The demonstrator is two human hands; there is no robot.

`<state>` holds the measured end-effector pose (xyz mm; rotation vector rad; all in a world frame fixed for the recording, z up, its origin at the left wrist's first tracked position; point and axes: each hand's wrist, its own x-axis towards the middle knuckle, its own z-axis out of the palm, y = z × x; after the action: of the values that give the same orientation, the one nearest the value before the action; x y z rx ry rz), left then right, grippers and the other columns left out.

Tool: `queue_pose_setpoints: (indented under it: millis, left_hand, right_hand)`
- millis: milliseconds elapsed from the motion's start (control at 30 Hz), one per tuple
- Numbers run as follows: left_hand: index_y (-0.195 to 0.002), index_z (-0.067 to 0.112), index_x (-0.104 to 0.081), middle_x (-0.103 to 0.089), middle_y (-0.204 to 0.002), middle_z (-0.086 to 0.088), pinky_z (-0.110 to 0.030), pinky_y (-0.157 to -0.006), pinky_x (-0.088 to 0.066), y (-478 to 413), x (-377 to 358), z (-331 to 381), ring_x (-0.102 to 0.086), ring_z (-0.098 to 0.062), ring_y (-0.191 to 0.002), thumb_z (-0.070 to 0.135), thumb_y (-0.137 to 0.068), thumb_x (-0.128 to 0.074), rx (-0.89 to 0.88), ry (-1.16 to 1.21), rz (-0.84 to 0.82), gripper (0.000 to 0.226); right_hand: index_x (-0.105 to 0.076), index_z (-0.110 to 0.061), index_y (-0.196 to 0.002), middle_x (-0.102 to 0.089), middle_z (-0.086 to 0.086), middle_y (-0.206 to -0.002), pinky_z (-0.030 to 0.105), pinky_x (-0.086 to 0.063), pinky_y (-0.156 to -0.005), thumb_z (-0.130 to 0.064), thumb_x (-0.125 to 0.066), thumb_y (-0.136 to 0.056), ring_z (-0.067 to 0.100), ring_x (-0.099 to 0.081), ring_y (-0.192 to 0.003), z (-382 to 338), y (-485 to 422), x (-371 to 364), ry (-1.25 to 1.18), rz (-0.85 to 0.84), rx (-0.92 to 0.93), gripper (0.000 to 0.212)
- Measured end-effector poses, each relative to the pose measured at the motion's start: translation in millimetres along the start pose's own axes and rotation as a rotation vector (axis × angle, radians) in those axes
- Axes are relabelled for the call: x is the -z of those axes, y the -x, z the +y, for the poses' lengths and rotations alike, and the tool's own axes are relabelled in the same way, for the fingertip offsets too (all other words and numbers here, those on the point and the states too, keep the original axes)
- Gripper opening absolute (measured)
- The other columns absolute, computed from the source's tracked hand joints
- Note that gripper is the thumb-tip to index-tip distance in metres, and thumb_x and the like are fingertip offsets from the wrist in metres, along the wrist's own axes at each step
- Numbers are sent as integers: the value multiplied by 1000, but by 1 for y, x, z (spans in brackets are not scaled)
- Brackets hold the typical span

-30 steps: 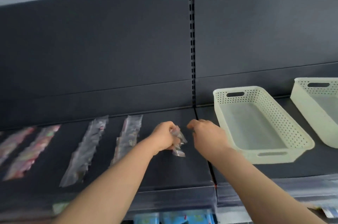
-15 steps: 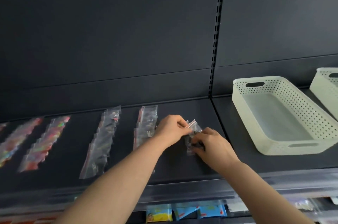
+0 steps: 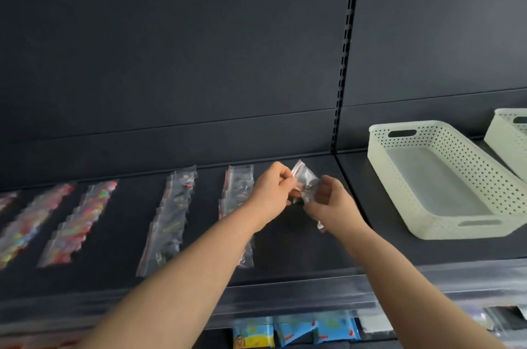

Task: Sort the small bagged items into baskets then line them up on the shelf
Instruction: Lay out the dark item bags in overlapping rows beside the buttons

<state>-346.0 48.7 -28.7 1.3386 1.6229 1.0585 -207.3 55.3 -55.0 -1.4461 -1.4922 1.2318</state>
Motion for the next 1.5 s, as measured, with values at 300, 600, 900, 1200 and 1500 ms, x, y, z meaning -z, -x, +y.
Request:
queue_pose_setpoints:
  millis: [300, 600, 900, 1200, 1500]
  left_hand:
    - [-87, 24, -59, -72, -96, -3, -35, -80, -53, 35, 13, -10, -66, -18, -91, 22, -92, -62, 124, -117, 156, 6]
    - [-76, 17, -65, -68, -84, -6, -36, -75, -56, 71, 61, -21, -61, -15, -75, 10, -89, -68, 177, -40, 241, 15]
    - [-76, 22, -61, -73, -78, -3, -34, -72, -52, 106, 95, -65, -62, -15, -68, 23, -80, -77, 236, -326, 140, 16]
    - [-89, 22, -61, -69, -82, 5, -34, -74, -54, 119, 129, -90, -65, -14, -77, 28, -87, -71, 203, -392, 220, 12]
    - [-106, 23, -56, -70, -82, 9, -35, -72, -56, 137, 196, -126, -66, -10, -77, 36, -85, -72, 246, -572, 332, 30]
  right_hand:
    - [-66, -11, -99, -68, 2, -84, 26, -49, -63, -4, -65, -84, 15, -61, -72, -3, 11, -6, -92, -219, -60, 17]
    - [-66, -19, -88, -68, -1, -83, 21, -50, -67, -17, -55, -96, 9, -61, -77, -23, 33, -41, -237, -299, -35, 14]
    - [-66, -22, -106, -72, -5, -87, 35, -56, -80, -27, -68, -86, 13, -69, -80, -8, 63, -84, 58, -203, 19, 21]
    - [-60, -23, -114, -68, -5, -84, 25, -51, -65, -21, -74, -79, 12, -65, -77, -22, 80, -127, 255, -222, 70, 38]
    - [-52, -20, -119, -64, -6, -87, 14, -41, -58, -20, -73, -82, 5, -58, -76, -37, 97, -205, 394, -252, 184, 42]
